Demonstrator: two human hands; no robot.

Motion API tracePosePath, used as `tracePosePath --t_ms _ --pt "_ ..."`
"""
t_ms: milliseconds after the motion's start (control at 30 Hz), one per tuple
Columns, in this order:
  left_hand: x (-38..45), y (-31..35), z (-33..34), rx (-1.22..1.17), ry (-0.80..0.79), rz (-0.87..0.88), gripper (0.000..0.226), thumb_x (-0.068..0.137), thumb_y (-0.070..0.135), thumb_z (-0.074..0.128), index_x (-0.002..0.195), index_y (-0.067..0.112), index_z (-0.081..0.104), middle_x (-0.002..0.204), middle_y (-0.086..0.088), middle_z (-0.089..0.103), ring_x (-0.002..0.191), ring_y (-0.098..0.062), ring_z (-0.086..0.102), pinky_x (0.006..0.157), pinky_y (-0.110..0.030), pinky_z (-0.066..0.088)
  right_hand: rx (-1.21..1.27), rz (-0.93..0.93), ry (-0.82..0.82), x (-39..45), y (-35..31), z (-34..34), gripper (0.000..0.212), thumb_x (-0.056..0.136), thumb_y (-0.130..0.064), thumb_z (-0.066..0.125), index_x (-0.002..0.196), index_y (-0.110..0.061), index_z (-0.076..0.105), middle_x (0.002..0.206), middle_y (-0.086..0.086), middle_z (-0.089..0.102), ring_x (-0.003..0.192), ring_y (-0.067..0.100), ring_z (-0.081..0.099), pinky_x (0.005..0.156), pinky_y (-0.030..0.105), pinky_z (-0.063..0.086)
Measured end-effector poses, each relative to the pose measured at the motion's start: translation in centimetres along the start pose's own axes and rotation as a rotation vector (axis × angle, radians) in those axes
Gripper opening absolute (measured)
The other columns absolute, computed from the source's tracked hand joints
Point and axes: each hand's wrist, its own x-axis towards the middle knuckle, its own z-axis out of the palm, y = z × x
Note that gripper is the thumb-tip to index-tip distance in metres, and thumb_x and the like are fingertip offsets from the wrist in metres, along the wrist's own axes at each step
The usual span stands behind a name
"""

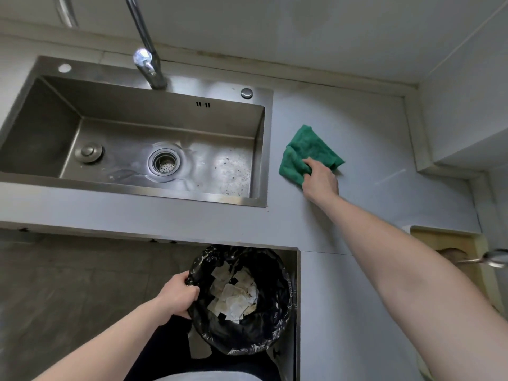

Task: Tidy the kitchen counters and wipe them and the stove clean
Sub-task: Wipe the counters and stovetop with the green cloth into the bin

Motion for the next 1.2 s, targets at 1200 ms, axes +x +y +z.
tracePosePath --t_ms 1200 --pt "-0.7 -0.7 -1.8 0.059 -0.049 0.044 0.038 0.08 0.001 0.044 0.106 0.014 0.069 0.102 -0.019 0.075 0.083 -0.034 0.077 0.065 -0.044 0.065 0.062 -0.212 -0.203 -14.7 -2.2 1.5 0.035 0.092 -0.012 0.053 0.118 -0.036 0.057 0.126 -0.011 0.067 0.112 0.023 0.063 0.092 0.036 0.052"
